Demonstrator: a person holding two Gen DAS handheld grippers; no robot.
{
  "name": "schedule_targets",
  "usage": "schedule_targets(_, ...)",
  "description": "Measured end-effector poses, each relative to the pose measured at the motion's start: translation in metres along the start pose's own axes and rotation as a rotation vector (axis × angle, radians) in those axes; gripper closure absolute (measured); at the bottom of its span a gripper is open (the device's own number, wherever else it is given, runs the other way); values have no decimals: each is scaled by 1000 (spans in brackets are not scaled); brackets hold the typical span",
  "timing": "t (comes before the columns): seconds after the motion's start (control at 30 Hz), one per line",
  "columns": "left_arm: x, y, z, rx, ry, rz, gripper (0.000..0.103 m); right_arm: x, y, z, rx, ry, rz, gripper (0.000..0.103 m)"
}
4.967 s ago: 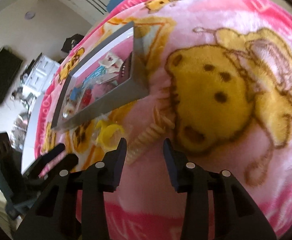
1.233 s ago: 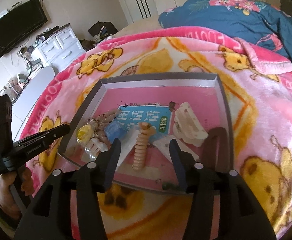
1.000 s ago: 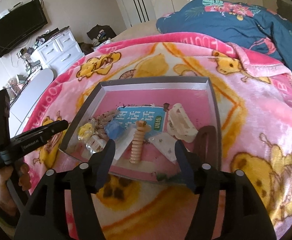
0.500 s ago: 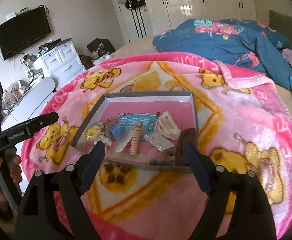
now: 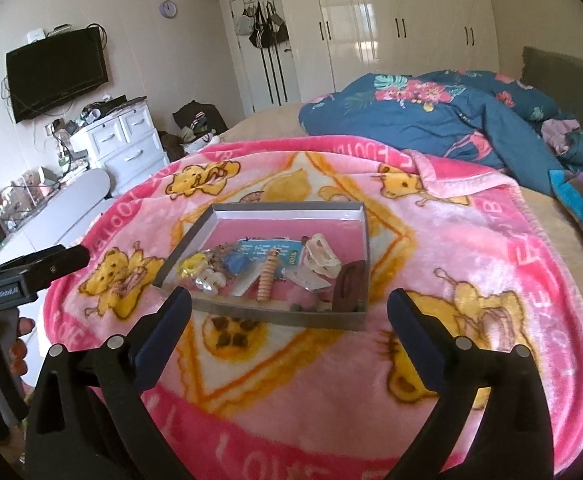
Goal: Organize jewelry
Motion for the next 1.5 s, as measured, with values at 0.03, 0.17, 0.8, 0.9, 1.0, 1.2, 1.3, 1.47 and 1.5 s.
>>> schedule_targets(0.03,2,1,5,2,5,-2,9,2,0,3,6,-3,6,5)
schedule_targets(0.17,4,5,28,19,17,-6,9,8,-1,17,7,2,2,4)
schedule_targets(0.8,-13,4,95,11,64,-19,9,4,2,71,-51,16,-4,4)
schedule_targets(0.9,-14,4,96,15,68,-16,9,1,2,76,-52,22,1,4)
schedule_targets(1.0,-13,3,96,11,67,-19,9,0,4,79,-48,31,-6,4)
schedule_targets(1.2,-12,5,97,16,66,-21,9,1,7,79,-30,25,-4,4)
schedule_targets(1.3,-11,6,96,20,65,-24,9,2,9,79,-23,25,-2,4)
schedule_targets(1.47,-9,6,95,21,65,-30,9,2,10,79,-17,30,-6,4)
schedule_targets(1.5,-9,6,95,22,65,-26,9,2,10,79,-16,30,-7,4)
Point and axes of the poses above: each gripper's, at about its wrist camera, not at the fingertips, and x roughly against the way its jaws point, y to its left, z to its underside, the point moved 2 cm from there along -x, roughly the way its jaws point, and after that the axes turned 5 degrees about -y, right-handed, at the moved point
